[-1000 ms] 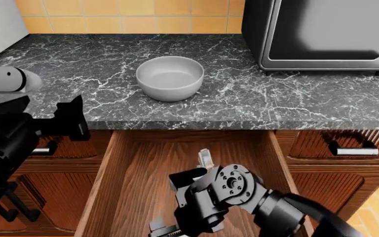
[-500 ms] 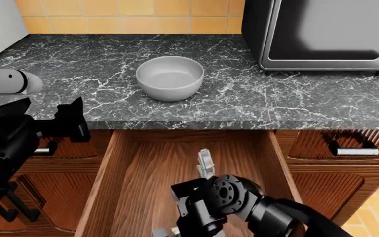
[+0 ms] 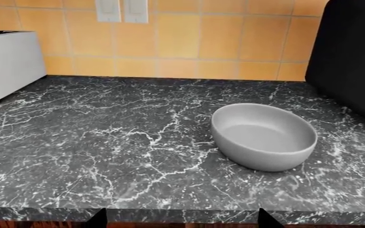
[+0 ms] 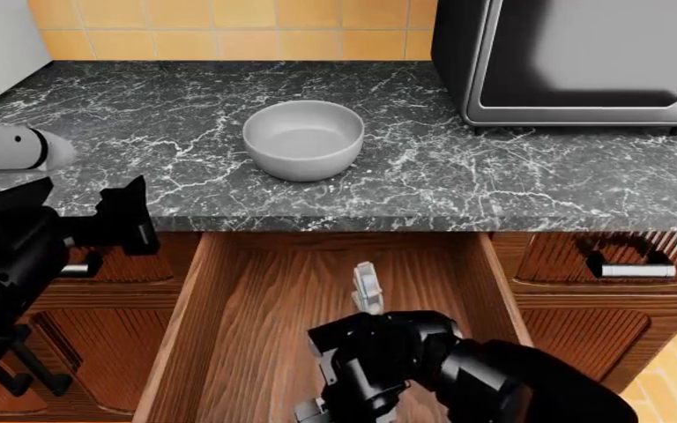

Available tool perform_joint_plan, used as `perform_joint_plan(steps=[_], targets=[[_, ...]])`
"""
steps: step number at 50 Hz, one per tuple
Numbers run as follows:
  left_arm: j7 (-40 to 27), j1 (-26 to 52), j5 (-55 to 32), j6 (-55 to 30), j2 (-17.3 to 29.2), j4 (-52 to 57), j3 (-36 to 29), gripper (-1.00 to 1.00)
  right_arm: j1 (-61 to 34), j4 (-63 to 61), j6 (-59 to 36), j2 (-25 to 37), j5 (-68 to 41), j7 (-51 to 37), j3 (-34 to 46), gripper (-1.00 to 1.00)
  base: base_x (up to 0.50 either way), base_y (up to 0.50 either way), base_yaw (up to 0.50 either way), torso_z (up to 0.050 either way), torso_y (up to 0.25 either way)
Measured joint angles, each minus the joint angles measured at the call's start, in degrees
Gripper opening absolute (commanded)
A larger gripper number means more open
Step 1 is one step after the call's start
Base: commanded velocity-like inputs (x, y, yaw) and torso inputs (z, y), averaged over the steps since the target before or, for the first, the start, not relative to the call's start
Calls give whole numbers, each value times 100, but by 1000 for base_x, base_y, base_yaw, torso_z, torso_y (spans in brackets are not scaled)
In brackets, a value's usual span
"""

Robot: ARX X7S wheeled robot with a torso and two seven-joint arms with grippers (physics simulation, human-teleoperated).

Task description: Place the bar in the bowl and close the drawer.

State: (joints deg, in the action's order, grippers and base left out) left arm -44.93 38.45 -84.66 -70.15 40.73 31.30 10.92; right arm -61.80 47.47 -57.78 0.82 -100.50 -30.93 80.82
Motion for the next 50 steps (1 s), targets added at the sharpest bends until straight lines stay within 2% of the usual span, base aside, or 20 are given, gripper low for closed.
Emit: perform_joint_plan(steps=[12, 30, 41, 50], targets=[[-11, -19, 12, 42, 30, -3, -20, 100, -23, -603, 304, 291, -520, -335, 125, -100, 0, 0, 0, 0, 0], [-301, 268, -270, 17, 98, -65, -107, 100, -681, -2444, 505, 1391, -1069, -1343, -345, -100, 0, 0, 0, 0, 0], [-817, 1345, -785, -116, 78, -687, -510, 100, -1704, -3225, 216, 1960, -1480, -1637, -793, -100, 0, 0, 0, 0, 0], [-875, 2648, -698, -263, -148, -1640, -1101, 100, -2802, -3056, -255, 2057, -1470, -1252, -1038, -100, 0, 0, 0, 0, 0]])
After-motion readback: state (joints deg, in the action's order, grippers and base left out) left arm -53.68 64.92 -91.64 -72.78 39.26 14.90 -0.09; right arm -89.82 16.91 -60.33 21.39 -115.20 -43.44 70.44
